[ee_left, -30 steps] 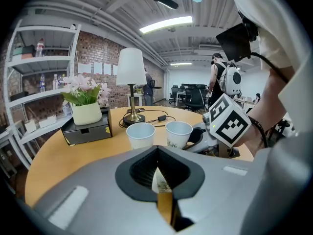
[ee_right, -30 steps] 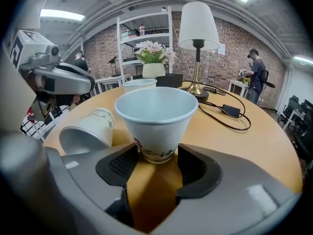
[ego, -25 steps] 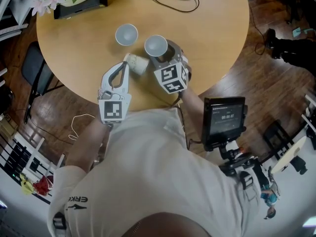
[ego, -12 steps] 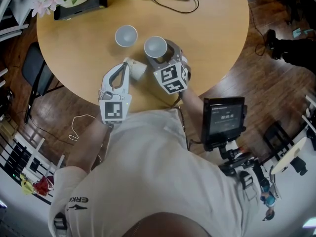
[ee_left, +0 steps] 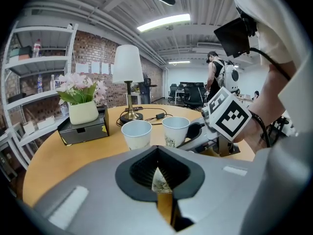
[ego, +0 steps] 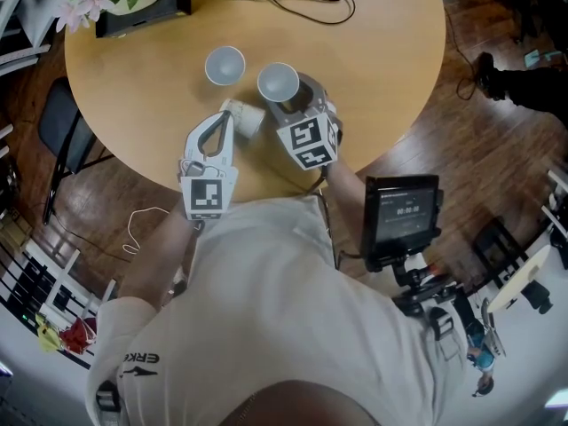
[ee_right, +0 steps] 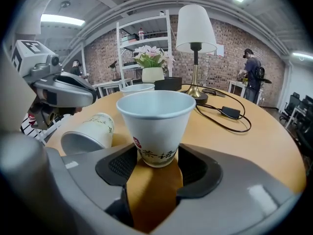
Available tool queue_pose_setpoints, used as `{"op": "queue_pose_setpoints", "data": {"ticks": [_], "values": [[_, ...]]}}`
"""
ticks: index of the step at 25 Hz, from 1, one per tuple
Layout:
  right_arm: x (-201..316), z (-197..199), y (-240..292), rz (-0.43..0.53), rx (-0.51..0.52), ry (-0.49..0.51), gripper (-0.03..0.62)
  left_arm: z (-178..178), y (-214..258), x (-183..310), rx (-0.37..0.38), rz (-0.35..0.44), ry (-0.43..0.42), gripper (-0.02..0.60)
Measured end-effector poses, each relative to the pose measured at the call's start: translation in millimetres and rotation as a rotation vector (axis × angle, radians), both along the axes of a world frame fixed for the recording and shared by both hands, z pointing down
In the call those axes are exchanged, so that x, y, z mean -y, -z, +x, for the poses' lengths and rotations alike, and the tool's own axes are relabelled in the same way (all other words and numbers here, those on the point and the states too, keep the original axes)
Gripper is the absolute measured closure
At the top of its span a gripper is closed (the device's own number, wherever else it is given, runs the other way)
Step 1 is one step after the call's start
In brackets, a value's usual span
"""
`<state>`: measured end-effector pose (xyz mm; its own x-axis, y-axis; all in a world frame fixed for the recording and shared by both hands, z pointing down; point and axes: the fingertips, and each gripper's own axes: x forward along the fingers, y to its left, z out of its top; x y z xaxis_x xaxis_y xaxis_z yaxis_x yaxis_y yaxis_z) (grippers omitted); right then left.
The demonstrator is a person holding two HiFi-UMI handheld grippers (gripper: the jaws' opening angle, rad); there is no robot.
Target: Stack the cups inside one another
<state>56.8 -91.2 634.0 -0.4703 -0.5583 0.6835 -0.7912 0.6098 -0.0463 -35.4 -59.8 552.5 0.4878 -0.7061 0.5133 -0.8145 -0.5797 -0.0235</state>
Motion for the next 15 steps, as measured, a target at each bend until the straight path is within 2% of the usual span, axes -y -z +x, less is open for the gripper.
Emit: {"op": "queue_pose_setpoints", "data": {"ticks": [8,15], "values": [[8.6,-3.8,15.0,0.059,0.026,-0.006,0.316,5.6,2.0,11.7,-0.006,-0.003,-0.007,0.58],[13.3,-5.2,59.4,0.125,0.043,-0.027,0.316,11.0,21.9,23.8,-0.034,0.061,-0.025,0.58]]}}
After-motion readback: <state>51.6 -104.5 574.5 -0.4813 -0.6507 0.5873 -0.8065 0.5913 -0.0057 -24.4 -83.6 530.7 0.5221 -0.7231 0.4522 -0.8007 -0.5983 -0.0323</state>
